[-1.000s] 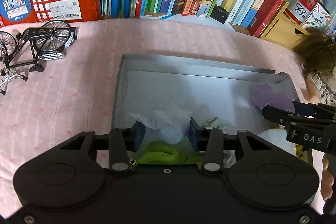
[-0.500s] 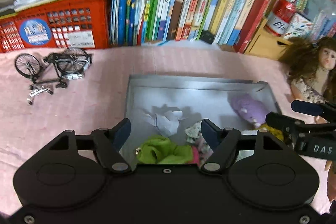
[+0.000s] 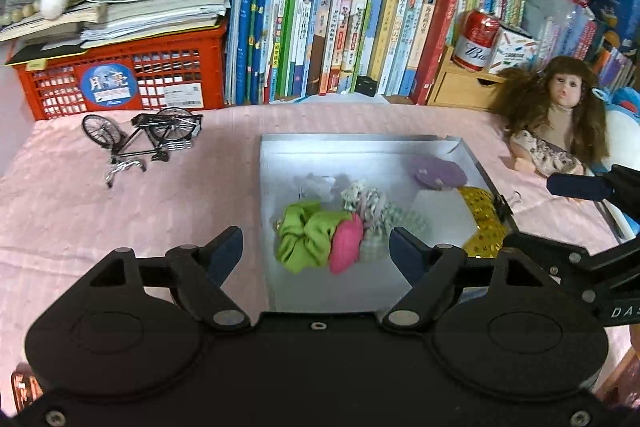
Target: Organize soft objects
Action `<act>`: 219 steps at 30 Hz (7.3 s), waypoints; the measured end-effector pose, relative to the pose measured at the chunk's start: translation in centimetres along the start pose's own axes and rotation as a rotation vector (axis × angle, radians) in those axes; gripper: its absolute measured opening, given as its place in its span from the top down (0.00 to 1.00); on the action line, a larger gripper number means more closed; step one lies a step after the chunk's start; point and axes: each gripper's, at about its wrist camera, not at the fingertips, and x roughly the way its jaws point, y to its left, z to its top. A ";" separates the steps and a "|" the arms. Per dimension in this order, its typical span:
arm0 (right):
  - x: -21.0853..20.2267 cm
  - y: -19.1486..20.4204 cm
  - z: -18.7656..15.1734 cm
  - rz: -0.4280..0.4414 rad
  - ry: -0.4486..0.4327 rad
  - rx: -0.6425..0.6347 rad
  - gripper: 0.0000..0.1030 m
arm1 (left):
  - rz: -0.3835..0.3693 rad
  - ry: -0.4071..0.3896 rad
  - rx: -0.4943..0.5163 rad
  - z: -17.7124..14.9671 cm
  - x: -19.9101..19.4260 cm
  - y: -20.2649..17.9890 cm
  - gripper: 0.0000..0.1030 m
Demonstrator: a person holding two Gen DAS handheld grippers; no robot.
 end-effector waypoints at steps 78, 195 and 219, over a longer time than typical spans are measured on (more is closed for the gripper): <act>2.0 14.1 -13.1 -0.192 0.033 -0.616 0.16 | 0.121 -0.256 -0.230 -20.4 -0.5 5.4 0.43; -4.8 11.5 -20.0 -0.016 -0.272 0.009 0.73 | 0.205 -0.333 -0.162 -25.3 -5.5 0.9 0.61; -9.2 5.1 -8.6 -0.013 -0.353 0.122 0.72 | 0.092 -0.437 -0.067 -14.0 -12.7 0.9 0.61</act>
